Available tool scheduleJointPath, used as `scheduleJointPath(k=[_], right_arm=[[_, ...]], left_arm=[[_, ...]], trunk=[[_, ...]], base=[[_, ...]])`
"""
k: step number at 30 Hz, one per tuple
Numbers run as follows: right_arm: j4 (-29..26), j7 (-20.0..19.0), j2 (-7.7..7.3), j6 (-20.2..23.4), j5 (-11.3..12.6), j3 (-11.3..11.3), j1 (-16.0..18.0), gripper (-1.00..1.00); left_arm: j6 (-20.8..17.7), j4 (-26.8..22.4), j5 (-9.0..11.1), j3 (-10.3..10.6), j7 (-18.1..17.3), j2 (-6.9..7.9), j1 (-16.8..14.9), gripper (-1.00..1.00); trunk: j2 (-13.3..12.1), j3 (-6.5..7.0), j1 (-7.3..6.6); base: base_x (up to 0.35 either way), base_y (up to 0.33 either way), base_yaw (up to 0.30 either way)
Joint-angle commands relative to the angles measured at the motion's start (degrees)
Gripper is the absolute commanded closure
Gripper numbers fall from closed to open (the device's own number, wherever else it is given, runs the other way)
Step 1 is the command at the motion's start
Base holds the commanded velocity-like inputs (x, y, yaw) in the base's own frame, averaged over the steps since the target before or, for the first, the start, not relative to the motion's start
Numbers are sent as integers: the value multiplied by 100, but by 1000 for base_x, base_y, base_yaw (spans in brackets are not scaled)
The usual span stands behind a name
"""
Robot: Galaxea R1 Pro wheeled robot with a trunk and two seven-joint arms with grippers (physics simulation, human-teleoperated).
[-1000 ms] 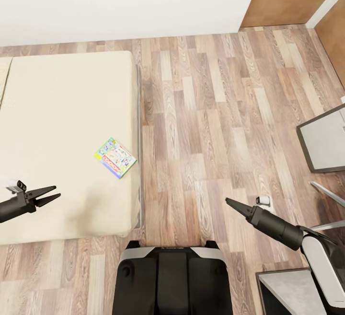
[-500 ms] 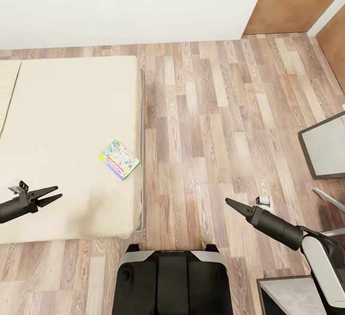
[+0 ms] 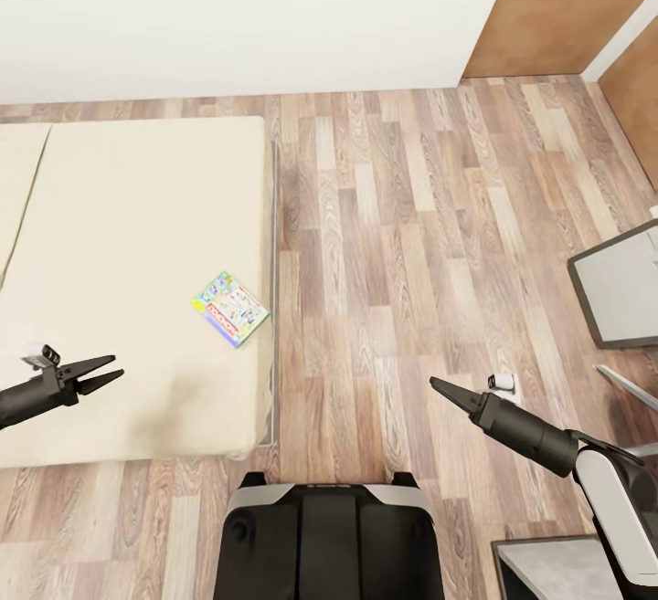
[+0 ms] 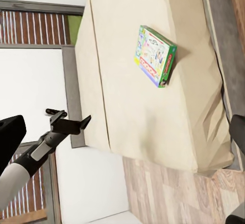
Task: Put all the toys in the child's room - the three board games (two on the bed and one on the table), the two jigsaw puzzles on the table, and the tennis ball on the table - inside the toy box on the table in the child's room.
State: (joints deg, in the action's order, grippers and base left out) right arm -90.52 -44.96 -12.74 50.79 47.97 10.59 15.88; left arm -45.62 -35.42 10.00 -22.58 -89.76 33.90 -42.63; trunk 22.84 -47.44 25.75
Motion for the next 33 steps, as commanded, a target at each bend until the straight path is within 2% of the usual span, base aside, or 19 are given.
scheduleJointPath(k=[1,33], right_arm=[[-1,-13,0,28,2,5,2,-100],[-1,-14,0,28,-5,4,2,-100]], left_arm=[[-61,0,-7,-1,-24,-6,-3,-100],[-61,0,-16,-1,-24,-32,-3,-100]], trunk=[[8,4,4],[8,306,4]], base=[[0,0,0],[0,0,8]])
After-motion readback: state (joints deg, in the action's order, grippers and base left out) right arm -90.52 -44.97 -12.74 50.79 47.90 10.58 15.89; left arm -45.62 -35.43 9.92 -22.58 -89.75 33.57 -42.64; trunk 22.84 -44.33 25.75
